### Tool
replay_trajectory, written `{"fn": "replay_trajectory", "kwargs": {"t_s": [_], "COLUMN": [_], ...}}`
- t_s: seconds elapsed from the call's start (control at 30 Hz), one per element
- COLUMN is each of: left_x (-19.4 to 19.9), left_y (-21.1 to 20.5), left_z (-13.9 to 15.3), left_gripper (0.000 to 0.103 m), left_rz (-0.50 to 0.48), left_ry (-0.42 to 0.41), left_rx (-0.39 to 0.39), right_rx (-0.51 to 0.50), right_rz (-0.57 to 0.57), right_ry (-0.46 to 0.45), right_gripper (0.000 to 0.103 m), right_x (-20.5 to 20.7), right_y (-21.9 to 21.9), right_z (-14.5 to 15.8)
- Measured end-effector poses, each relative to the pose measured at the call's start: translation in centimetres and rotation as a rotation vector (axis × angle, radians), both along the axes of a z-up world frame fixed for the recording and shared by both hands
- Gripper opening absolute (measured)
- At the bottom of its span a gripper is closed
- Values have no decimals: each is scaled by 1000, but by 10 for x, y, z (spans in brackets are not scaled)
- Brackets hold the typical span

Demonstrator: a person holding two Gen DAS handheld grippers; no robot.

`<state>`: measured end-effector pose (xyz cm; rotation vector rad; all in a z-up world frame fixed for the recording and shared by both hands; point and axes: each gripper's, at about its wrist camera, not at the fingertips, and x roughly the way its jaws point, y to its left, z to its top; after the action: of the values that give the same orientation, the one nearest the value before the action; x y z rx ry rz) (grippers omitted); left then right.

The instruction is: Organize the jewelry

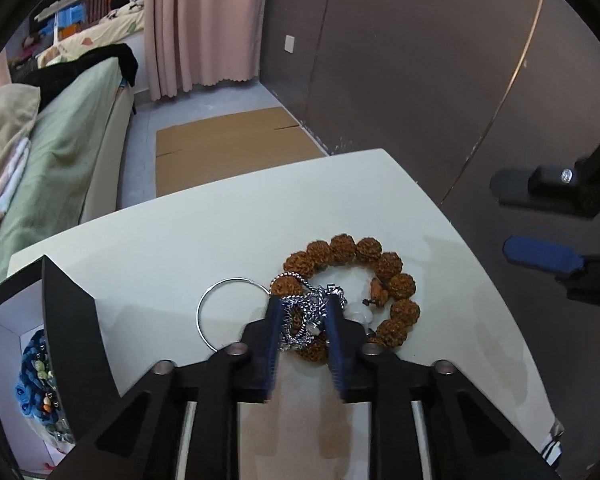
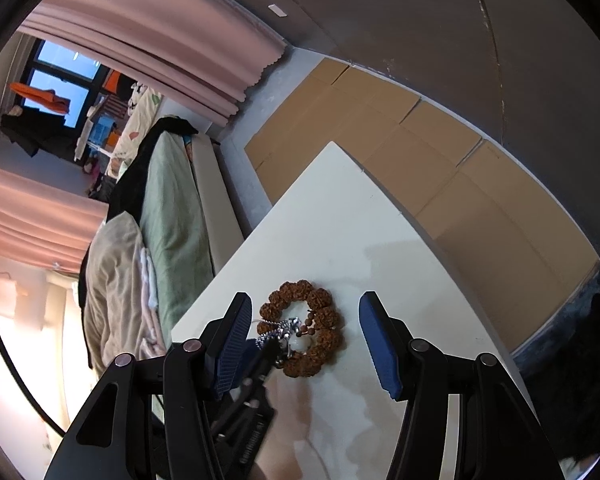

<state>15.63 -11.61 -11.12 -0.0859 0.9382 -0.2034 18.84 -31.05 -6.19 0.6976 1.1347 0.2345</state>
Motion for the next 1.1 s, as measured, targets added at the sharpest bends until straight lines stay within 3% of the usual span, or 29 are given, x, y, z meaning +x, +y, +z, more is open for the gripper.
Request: {"fn": "replay_trajectory", "kwargs": {"t_s": [0.07, 0.53, 0.7, 0.73, 0.8, 0.83, 0.87, 0.93, 1.1], "left_x": [-1, 1, 5, 4, 5, 4, 3, -1, 2], "left_y": [2, 38, 28, 29, 25, 23, 22, 20, 17], "left_z": [4, 25, 25, 24, 20, 20, 20, 22, 12], "left_gripper": [2, 2, 4, 7, 25, 51, 69, 77, 77], "left_rz": [-3, 58, 28, 23, 4, 2, 6, 14, 18], "left_ry": [-6, -26, -4, 3, 21, 21, 12, -29, 6], "left_rx": [1, -156, -143, -146, -151, -146, -135, -126, -120], "right_rx": [-5, -37, -36, -36, -36, -36, -36, -34, -30], "right_rz": [6, 36, 43, 44, 45, 44, 44, 42, 40], "right_ry": [7, 37, 46, 48, 49, 48, 49, 48, 54], "right_gripper": [57, 57, 57, 57, 57, 57, 57, 57, 57], "right_x": [1, 4, 3, 3, 2, 2, 2, 2, 0], "right_y": [3, 12, 14, 14, 13, 14, 14, 15, 14], "right_z": [-2, -10, -12, -12, -12, -12, -12, -12, -13]}}
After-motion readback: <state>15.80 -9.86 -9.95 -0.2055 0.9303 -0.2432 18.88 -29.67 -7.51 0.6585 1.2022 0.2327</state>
